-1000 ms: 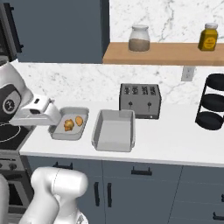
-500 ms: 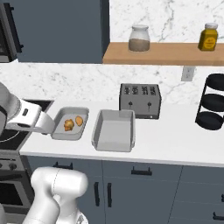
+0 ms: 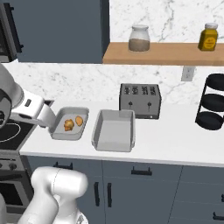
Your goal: Place one potato and one chicken drumstick in each tupperware on the nearby counter, to pack two identical lunches.
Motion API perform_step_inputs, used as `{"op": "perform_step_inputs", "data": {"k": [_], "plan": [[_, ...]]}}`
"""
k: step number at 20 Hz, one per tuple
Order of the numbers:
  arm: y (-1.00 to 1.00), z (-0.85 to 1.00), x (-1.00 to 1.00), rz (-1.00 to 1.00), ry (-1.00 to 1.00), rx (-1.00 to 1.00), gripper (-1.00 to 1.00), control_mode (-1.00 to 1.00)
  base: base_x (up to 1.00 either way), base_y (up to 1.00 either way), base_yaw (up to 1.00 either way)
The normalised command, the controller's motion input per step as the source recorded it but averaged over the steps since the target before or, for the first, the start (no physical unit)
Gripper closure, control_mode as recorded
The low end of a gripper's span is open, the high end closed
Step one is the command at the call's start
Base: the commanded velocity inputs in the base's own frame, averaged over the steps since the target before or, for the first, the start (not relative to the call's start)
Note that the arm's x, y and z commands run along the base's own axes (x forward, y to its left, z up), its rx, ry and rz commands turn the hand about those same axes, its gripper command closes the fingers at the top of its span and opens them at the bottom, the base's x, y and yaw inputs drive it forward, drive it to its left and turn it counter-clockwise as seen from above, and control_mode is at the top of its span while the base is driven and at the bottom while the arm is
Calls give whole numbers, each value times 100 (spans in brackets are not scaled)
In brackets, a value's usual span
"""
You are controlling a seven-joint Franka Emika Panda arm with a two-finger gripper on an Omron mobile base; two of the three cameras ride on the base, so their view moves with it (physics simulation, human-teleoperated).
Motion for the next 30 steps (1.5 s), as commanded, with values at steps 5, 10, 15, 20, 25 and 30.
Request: {"op": "perform_step_inputs", "data": {"k": [5, 10, 15, 20, 25, 30], "plan": [[0, 0, 0, 0, 0, 0, -100, 100, -24, -1, 9], [0, 0, 0, 0, 0, 0, -100, 100, -53, -9, 22], [0, 0, 0, 0, 0, 0, -100, 100, -30, -60, 21], [0, 0, 0, 0, 0, 0, -100, 100, -27, -100, 21], [0, 0, 0, 0, 0, 0, -100, 100, -53, -98, 11], [0, 0, 0, 0, 0, 0, -100, 100, -77, -85, 4]]}}
